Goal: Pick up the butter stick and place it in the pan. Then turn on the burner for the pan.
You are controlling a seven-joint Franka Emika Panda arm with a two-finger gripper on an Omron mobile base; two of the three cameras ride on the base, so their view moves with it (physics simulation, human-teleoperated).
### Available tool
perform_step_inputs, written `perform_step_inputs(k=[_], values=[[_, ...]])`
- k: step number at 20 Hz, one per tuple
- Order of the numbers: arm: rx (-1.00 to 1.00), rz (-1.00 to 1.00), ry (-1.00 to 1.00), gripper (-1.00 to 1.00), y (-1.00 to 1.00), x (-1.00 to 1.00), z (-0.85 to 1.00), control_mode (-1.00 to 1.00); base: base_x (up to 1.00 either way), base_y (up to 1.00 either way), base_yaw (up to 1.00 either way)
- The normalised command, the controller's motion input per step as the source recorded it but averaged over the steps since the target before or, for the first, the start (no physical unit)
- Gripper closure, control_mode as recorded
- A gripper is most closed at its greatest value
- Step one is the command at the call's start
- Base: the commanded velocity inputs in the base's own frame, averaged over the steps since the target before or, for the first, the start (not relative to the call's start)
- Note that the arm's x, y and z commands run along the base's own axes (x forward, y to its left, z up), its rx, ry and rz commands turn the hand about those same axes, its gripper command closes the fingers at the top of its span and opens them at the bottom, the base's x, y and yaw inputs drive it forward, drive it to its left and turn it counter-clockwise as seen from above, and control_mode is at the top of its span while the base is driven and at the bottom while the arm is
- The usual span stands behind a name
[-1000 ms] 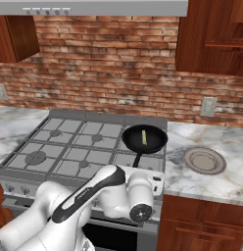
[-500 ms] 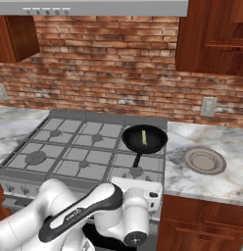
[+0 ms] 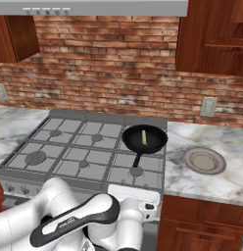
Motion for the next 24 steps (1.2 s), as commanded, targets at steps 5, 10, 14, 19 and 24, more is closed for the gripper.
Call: perform_step_inputs(k=[5,10,14,19,24], values=[[0.0,-0.03,-0.02,-1.0,0.01,0.0,-0.14,-1.0,0.0,0.0,0.0],[0.0,0.0,-0.02,-1.0,0.0,0.0,-0.28,-1.0,0.0,0.0,0.0],[0.0,0.0,-0.05,-1.0,0.0,0.0,-0.47,-1.0,0.0,0.0,0.0],[0.0,0.0,-0.05,-1.0,0.0,0.0,-0.44,-1.0,0.0,0.0,0.0],[0.0,0.0,-0.04,-1.0,0.0,0.0,-0.38,-1.0,0.0,0.0,0.0]])
